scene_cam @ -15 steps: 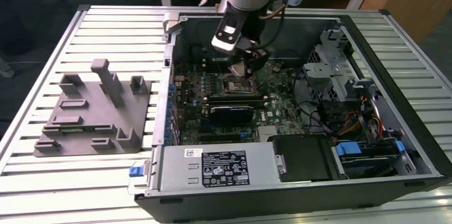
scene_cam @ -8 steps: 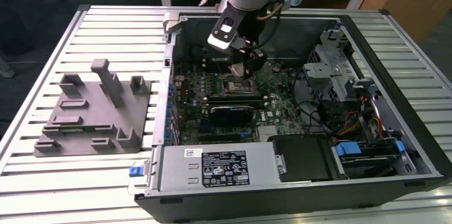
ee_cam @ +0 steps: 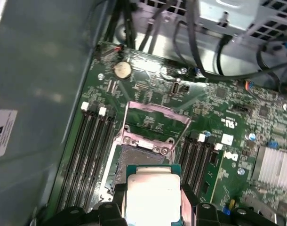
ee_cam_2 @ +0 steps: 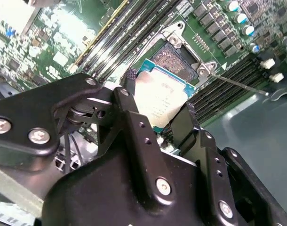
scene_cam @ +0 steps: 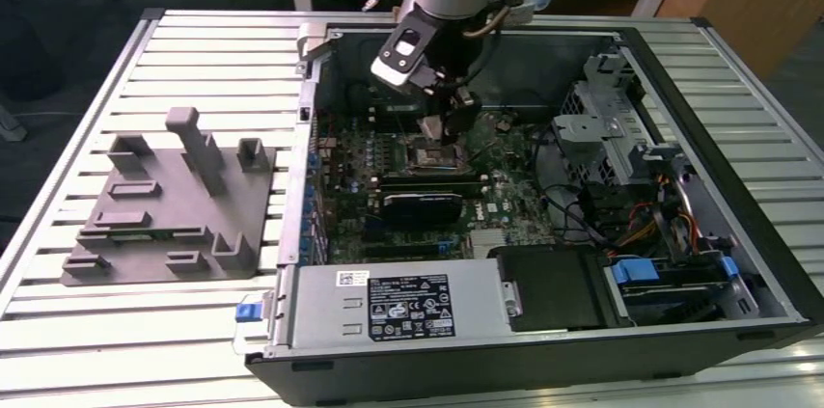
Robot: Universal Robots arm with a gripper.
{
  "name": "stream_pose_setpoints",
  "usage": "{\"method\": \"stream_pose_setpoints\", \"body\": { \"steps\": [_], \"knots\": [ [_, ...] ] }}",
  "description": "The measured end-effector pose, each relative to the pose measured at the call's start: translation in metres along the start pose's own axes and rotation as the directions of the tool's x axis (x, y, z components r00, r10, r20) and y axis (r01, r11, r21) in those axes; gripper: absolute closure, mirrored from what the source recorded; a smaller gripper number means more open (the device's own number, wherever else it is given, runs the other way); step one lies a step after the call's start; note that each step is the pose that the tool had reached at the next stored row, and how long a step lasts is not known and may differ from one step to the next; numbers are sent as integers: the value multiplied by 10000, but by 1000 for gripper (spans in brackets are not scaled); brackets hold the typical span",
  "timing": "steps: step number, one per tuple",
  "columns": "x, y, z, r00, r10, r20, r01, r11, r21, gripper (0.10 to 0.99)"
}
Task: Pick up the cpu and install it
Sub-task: 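Place the cpu into insertion slot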
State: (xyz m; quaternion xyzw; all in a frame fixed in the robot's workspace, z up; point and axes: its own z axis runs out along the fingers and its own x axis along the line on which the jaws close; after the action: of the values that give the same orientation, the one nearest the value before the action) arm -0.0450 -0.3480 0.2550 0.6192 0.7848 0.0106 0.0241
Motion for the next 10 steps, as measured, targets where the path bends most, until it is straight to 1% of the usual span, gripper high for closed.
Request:
{"method": "stream_pose_setpoints", "body": {
  "steps": [3,5,10],
  "knots": [
    [0,0,2,9989,474,23,-474,9989,11,545],
    [0,0,9,9968,796,38,-797,9968,18,545],
    [1,-2,41,9891,1473,71,-1474,9891,31,545]
  ]
}}
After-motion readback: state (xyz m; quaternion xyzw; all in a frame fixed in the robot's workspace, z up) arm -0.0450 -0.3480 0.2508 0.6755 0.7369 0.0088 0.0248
